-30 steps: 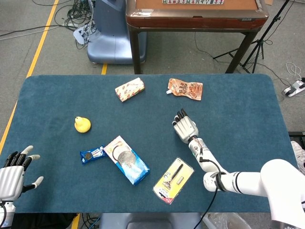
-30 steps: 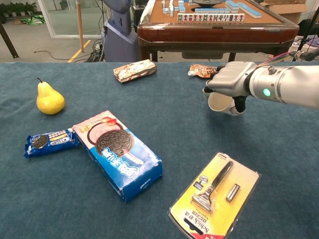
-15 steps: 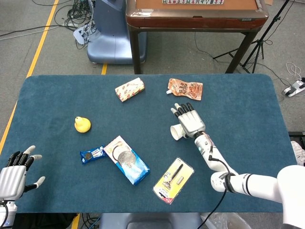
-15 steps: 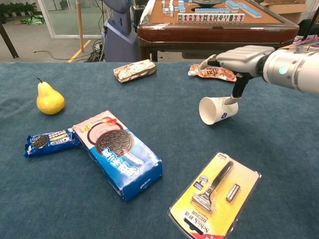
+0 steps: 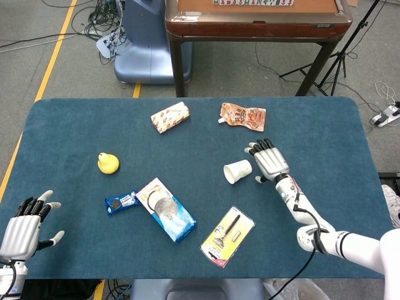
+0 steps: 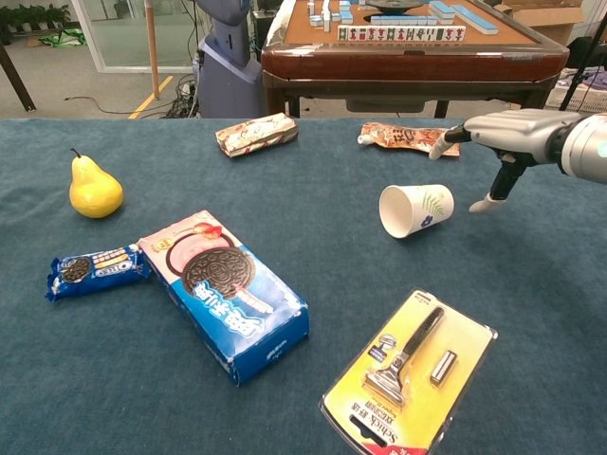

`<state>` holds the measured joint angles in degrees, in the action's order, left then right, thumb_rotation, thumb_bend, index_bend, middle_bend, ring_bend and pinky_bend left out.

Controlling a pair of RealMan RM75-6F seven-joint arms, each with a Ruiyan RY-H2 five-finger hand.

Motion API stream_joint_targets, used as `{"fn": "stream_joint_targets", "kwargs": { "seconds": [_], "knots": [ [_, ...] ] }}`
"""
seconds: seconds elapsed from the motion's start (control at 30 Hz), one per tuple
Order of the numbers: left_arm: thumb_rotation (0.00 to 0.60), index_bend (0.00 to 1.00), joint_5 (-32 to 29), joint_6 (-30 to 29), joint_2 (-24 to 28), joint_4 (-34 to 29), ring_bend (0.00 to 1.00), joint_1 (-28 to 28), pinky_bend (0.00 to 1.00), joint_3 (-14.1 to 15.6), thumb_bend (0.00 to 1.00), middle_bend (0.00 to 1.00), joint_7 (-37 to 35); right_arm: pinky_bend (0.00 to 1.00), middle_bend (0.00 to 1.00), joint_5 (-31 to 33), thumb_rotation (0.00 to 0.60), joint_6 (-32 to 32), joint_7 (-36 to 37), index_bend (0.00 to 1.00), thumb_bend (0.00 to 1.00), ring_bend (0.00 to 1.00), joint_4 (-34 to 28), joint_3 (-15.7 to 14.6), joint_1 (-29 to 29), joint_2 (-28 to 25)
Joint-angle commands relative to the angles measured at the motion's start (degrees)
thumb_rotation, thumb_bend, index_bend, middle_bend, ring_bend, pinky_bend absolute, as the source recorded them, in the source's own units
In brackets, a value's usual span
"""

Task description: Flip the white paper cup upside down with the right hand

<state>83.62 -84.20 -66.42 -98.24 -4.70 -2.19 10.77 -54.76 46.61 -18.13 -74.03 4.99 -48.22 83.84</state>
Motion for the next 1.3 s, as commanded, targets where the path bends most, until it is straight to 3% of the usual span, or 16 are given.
{"fn": "stream_joint_targets", "kwargs": {
  "seconds": [0.03, 0.57, 0.77, 0.9, 1.07, 1.3],
  "knots": [
    [0.6, 0.32, -0.37, 0.02, 0.1, -0.16, 0.16, 0.08, 0.08, -0.04, 0.15, 0.13, 0.15, 0.0, 0.14, -2.4, 0.6, -1.73, 2.26, 0.23, 0.19, 0.0, 3.57, -0.03, 0.1, 2.54],
    [0.6, 0.32, -0.67, 0.16, 0.25, -0.31, 0.16, -0.03, 0.08, -0.02, 0.15, 0.13, 0.43, 0.0, 0.22, -9.56, 0.6, -4.46, 8.01, 0.35, 0.31, 0.02, 13.96, 1.16, -0.77, 9.19],
    [0.6, 0.32, -0.69, -0.12, 0.7, -0.65, 0.16, 0.2, 0.08, 0.06, 0.15, 0.13, 0.09, 0.0, 0.27, -12.21, 0.6, -4.03, 7.27, 0.4, 0.33, 0.04, 15.09, 1.24, -1.39, 9.49],
    [0.6, 0.32, -0.47, 0.05, 1.08, -0.88, 0.16, 0.2, 0.08, 0.2, 0.15, 0.13, -0.95, 0.0, 0.28, -15.15, 0.6, -1.55, 1.51, 0.41, 0.33, 0.05, 13.07, 0.59, -2.27, 7.44],
    [0.6, 0.32, -0.33, 0.07, 0.95, -0.57, 0.16, 0.22, 0.08, 0.3, 0.15, 0.13, -1.42, 0.0, 0.28, -18.82, 0.6, 1.87, -13.01, 0.41, 0.34, 0.05, 10.16, -0.93, -3.97, 4.29],
    [0.6, 0.32, -0.27, 0.05, 0.94, -0.32, 0.16, 0.32, 0.08, 0.43, 0.15, 0.13, -1.8, 0.0, 0.28, -17.85, 0.6, 0.75, -29.51, 0.41, 0.35, 0.05, 7.44, -1.93, -5.99, 2.8]
  ]
}}
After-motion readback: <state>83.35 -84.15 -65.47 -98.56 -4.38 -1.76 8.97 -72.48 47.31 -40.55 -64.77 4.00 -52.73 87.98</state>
